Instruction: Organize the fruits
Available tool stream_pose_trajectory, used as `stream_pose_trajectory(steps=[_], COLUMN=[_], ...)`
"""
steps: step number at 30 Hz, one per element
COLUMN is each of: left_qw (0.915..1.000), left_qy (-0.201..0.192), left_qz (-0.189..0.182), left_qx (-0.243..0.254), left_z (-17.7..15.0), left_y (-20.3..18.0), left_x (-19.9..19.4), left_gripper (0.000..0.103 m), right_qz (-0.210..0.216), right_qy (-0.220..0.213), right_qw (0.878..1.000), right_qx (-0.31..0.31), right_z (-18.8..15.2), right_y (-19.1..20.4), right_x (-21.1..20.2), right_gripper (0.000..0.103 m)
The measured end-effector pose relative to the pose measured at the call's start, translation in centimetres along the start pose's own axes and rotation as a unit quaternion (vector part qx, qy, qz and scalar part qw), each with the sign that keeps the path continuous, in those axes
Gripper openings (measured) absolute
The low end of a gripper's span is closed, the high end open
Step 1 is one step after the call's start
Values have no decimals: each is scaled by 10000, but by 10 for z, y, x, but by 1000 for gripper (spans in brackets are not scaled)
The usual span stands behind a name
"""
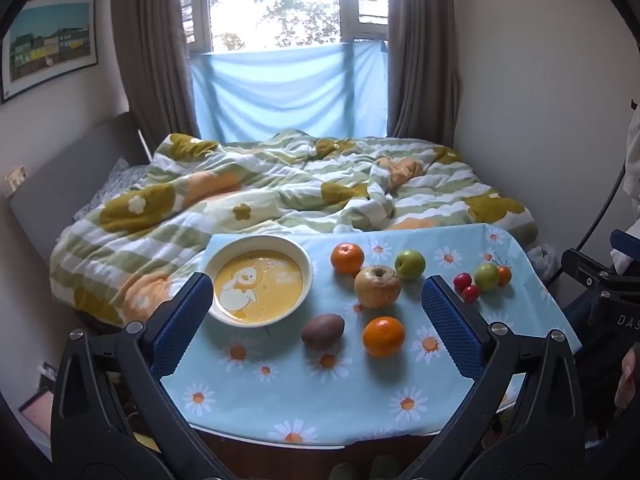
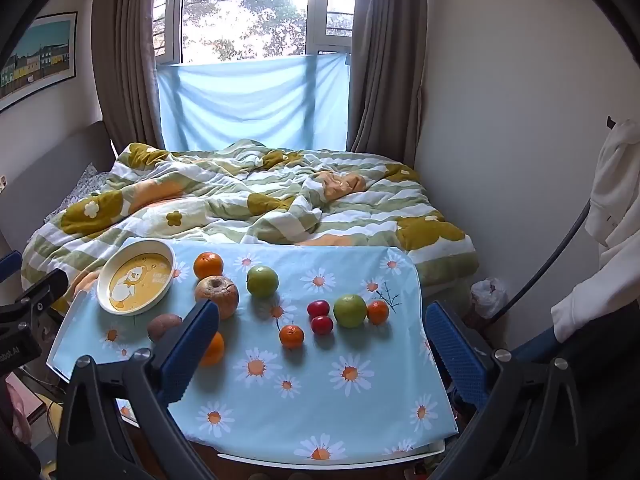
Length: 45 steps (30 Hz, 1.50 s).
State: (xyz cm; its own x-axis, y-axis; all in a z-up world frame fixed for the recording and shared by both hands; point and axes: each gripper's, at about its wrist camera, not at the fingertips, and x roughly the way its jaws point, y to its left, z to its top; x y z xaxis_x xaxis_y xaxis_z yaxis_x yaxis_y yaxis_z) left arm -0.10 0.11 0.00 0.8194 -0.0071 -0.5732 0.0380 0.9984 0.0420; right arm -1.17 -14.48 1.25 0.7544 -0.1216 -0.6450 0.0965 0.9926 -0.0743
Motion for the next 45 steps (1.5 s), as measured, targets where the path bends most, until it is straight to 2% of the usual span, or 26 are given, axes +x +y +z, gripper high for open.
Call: stream_pose_trajectory(steps=[6,13,18,45], left_qw=[9999,10000,9999,9997], left_qy=[-22,-42,25,-44], left_qz=[-133,-26,-126,-189], left_qx=[20,77,9,-163], left_z=[1,2,1,3], left_y=[-3,-2,0,1], left_x=[-1,0,3,0], left_gripper=[103,103,103,103], right_qz=[3,-21,-4,42], right_qy=[-17,5,6,31], right_qw=[10000,10000,10000,10000], right_qx=[8,-29,2,30], right_z=[0,0,0,0], right_y=[1,1,3,-2], right_x=[-1,1,1,1], right_gripper=[103,103,103,103])
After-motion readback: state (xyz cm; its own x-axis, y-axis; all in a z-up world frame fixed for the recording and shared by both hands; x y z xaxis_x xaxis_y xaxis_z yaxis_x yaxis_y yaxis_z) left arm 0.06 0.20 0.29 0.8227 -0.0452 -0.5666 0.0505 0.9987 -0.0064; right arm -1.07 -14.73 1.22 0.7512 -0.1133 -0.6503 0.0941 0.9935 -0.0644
